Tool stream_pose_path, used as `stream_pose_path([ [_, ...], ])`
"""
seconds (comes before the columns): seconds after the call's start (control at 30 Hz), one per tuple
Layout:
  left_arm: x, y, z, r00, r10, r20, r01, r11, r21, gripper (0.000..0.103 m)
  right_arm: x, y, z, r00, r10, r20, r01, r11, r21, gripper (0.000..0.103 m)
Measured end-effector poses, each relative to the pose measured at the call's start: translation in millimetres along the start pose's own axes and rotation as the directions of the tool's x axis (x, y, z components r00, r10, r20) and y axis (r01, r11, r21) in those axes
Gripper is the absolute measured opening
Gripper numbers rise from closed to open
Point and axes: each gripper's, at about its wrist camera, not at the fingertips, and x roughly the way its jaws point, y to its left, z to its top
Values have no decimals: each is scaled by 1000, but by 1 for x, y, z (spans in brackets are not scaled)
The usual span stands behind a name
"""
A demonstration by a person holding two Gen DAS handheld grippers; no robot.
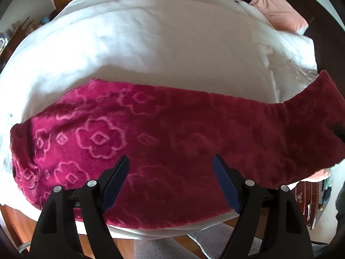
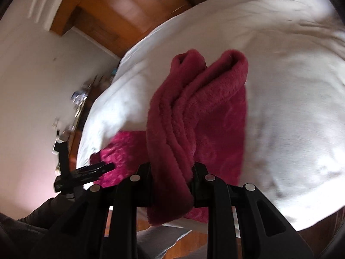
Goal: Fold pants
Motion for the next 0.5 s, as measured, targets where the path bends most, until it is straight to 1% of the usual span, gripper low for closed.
stream_pose_path([
  [0.13, -3, 25, -2, 1000, 3, 1, -3, 999, -42, 78, 20, 32, 0, 996, 60, -63, -63, 997, -54, 23],
  [0.27, -7, 53, -5, 1000, 6, -1, -6, 996, -83, 78, 52, 70, -3, 982, 105, -156, -124, 985, -117, 23],
  [0.43, -8, 91, -11, 1000, 10, -17, -12, 990, -139, 78, 99, 100, -11, 959, 120, -255, -162, 976, -148, 23],
  [0.5, -7, 104, -14, 1000, 11, -24, -14, 988, -154, 78, 105, 99, -13, 951, 125, -283, -171, 974, -146, 23],
])
